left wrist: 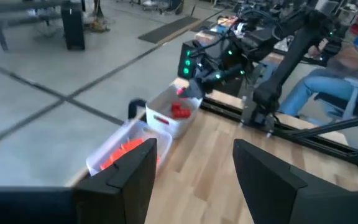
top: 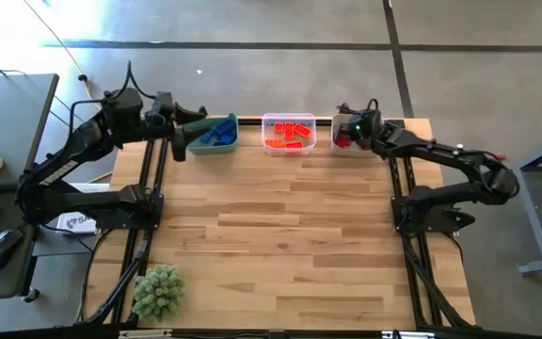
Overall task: Sort & place blocks by color
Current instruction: Put the red game piece into the gray bin, then return to Home Position
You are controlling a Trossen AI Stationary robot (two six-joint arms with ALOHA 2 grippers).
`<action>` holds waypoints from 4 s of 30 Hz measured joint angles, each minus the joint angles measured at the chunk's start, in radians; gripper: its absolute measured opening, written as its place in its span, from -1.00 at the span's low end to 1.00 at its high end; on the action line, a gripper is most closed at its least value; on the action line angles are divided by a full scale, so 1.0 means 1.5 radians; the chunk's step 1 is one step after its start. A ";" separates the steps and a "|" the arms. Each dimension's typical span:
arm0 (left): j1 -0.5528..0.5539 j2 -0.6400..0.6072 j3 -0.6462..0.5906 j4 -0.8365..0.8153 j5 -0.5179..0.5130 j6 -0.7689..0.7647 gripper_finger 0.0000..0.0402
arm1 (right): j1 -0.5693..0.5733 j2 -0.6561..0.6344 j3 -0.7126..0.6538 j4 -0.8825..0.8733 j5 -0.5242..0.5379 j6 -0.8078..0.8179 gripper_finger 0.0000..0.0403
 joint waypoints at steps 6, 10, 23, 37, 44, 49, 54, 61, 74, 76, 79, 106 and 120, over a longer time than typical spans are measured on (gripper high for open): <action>-0.030 -0.053 -0.098 0.030 -0.001 -0.044 -0.01 | -0.025 0.060 0.000 -0.007 -0.031 0.005 -0.45; -0.059 -0.084 -0.176 0.117 -0.001 -0.080 -0.01 | -0.031 0.083 0.000 -0.007 -0.040 0.005 -0.26; -0.149 -0.133 -0.421 0.330 -0.007 -0.133 -0.01 | -0.032 0.051 0.000 0.001 -0.070 -0.011 -0.09; -0.249 -0.241 -0.628 0.482 -0.092 -0.134 -0.01 | 0.021 -0.032 0.133 0.034 -0.259 -0.157 -0.08; -0.259 -0.333 -0.712 0.527 -0.096 -0.151 -0.01 | 0.065 -0.033 0.232 0.024 -0.338 -0.269 -0.08; -0.259 -0.403 -0.754 0.519 -0.096 -0.168 -0.01 | 0.103 -0.046 0.270 0.007 -0.434 -0.295 -0.08; -0.258 -0.457 -0.768 0.472 -0.096 -0.187 -0.01 | 0.167 -0.115 0.233 0.008 -0.413 -0.331 -0.08; -0.258 -0.472 -0.767 0.464 -0.085 -0.161 -0.01 | 0.271 -0.260 0.054 0.097 -0.310 -0.354 -0.08; -0.258 -0.471 -0.767 0.461 -0.085 -0.162 -0.01 | 0.388 -0.458 -0.316 0.403 -0.287 -0.356 -0.08; -0.258 -0.471 -0.767 0.461 -0.085 -0.162 -0.01 | 0.397 -0.473 -0.352 0.424 -0.288 -0.356 -0.08; -0.258 -0.471 -0.767 0.461 -0.085 -0.162 -0.01 | 0.410 -0.492 -0.402 0.462 -0.288 -0.356 -0.08; -0.258 -0.471 -0.766 0.461 -0.085 -0.162 -0.01 | 0.427 -0.593 -0.491 0.378 -0.087 -0.325 -0.08; -0.258 -0.471 -0.766 0.461 -0.085 -0.162 -0.01 | 0.427 -0.593 -0.492 0.378 -0.093 -0.322 -0.08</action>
